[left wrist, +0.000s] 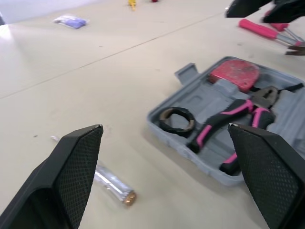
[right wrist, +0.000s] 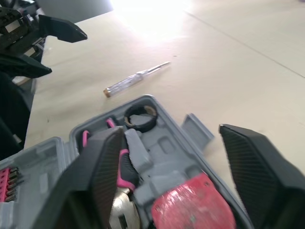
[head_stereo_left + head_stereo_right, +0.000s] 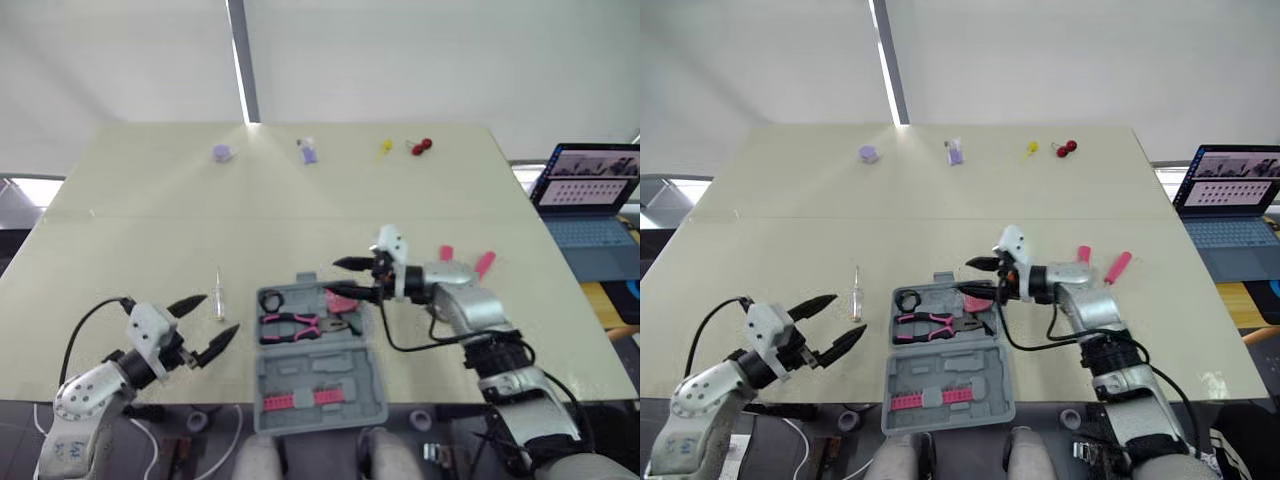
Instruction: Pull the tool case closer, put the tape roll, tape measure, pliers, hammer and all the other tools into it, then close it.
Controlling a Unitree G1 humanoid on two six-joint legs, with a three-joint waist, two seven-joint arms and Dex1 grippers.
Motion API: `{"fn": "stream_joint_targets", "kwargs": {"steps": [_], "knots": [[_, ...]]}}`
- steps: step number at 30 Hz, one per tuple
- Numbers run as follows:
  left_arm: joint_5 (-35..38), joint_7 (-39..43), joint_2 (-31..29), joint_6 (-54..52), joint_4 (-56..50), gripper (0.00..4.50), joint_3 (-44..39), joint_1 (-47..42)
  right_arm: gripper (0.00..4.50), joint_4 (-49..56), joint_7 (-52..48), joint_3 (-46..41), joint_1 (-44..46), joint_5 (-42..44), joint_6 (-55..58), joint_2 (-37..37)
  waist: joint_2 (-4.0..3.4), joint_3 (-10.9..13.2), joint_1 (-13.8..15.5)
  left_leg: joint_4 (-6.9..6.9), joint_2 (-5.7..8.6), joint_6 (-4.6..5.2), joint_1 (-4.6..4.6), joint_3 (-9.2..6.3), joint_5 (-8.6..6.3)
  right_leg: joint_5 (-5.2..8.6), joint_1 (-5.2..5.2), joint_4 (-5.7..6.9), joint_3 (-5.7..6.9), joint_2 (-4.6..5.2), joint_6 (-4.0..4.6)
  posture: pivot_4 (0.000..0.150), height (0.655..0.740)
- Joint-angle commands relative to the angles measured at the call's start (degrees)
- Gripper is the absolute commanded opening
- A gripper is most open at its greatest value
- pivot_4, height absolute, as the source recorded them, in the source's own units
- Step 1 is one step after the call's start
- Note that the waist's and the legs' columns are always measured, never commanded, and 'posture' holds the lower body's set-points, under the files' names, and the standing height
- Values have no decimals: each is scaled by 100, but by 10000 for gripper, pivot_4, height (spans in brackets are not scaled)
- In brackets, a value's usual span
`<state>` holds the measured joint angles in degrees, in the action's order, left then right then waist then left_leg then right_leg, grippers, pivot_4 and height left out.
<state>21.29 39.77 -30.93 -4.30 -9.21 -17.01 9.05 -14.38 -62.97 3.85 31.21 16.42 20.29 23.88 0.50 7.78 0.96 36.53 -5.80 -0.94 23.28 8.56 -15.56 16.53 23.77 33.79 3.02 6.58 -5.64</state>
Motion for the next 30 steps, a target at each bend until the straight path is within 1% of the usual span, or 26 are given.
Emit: {"fn": "stream_joint_targets", "kwargs": {"steps": [1,4,9,11,15,18,23,30], "knots": [[-8,-285,-152,-24,269,45000,-461,-123,44384,498,242,-644,-385,314,129,377,8,12,19,0,0,0,0,0,0,0,2,-2,0,0,0,1500,7400],[42,-666,-244,-107,663,45000,-1015,-230,44384,608,442,-1131,-955,328,50,820,14,32,35,0,0,0,0,1,0,0,2,-3,-1,-1,-1,1500,7400],[14,-1024,-310,-80,1162,45000,-1604,-190,44384,500,829,-1894,-1676,349,-220,1231,20,43,33,-3,0,0,-1,4,0,-1,1,-7,-4,-1,-1,1500,7400],[-14,-1143,-300,-74,1324,45000,-1735,-176,44384,241,1000,-2190,-1994,258,-499,1388,21,47,43,-5,0,0,-2,3,-1,-1,18,-18,-2,-1,-2,1500,7400],[29,-1341,-400,-147,1661,45000,-2022,-277,44384,-330,1331,-2661,-2406,208,-1050,1531,42,52,34,-11,5,0,-3,6,-1,-6,16,-33,-3,3,-11,1500,7400],[3,-1430,-452,-133,1847,45000,-2092,-324,44384,-701,1505,-2877,-2567,202,-1379,1552,49,58,20,-18,3,-1,-5,6,-1,-7,18,-35,-3,0,-11,1500,7400],[-31,-1440,-467,-139,1999,45000,-1988,-409,44384,-1103,1678,-2954,-2645,165,-1772,1547,46,60,14,-29,3,-1,-9,12,-1,-6,16,-34,-11,-1,-11,1500,7400],[-67,-1363,-546,-211,2066,45000,-1737,-700,44384,-1194,1683,-2915,-2688,249,-1892,1577,45,62,27,-29,5,-1,-9,16,-1,-6,15,-37,-12,2,-11,1500,7400]]}}
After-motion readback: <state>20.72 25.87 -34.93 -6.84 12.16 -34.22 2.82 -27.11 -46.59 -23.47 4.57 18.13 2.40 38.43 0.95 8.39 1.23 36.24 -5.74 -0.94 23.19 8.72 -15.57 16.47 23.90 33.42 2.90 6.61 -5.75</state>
